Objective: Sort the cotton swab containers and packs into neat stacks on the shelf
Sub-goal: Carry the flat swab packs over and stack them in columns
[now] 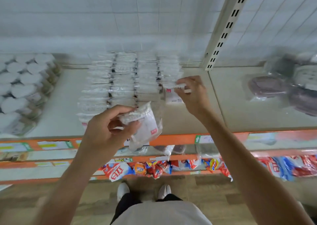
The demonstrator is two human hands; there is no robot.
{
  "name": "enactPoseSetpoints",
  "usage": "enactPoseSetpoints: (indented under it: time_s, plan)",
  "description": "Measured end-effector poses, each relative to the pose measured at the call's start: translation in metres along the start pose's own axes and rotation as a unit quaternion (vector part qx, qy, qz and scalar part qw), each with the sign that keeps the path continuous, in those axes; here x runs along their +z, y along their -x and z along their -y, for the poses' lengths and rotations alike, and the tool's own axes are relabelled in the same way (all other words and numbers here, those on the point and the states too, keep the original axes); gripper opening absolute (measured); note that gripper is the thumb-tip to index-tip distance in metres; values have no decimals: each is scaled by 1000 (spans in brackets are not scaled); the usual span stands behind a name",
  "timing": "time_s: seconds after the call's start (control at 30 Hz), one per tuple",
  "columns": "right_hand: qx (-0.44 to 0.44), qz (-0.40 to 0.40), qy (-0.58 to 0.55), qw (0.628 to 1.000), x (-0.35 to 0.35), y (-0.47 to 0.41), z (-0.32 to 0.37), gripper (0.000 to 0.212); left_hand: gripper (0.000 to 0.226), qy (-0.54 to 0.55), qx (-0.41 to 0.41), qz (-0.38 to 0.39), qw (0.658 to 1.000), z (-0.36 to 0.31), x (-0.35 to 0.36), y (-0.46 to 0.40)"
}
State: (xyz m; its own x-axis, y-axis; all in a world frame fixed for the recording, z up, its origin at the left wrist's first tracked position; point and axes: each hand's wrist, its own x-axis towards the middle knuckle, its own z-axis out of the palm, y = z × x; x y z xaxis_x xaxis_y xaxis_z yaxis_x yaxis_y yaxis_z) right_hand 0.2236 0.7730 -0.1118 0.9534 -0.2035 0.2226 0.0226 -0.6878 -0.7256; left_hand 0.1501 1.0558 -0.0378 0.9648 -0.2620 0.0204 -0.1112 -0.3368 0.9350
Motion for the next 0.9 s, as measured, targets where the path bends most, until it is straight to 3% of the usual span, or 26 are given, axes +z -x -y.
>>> enactPoseSetpoints:
  time_s: [0.33, 0.6, 0.73, 0.8, 0.9]
  plan:
    - [-23, 12, -31, 999, 5, -5, -9, 23, 24, 11, -17, -40, 999, -7, 20, 20]
    - [7, 15, -9, 1000, 0, 0, -4, 39, 22, 6, -7, -30, 999, -15, 30, 11]
    - [-77, -72, 8, 994, -29, 26, 21, 36, 22, 5, 13, -14, 1000, -20, 32, 6]
    - [-119, -25, -47, 991, -48, 54, 41, 36, 24, 19, 27, -21, 999, -22, 33, 2]
    - [-47, 167, -150, 973, -57, 89, 61, 46, 27, 57, 58, -29, 996, -24, 44, -5]
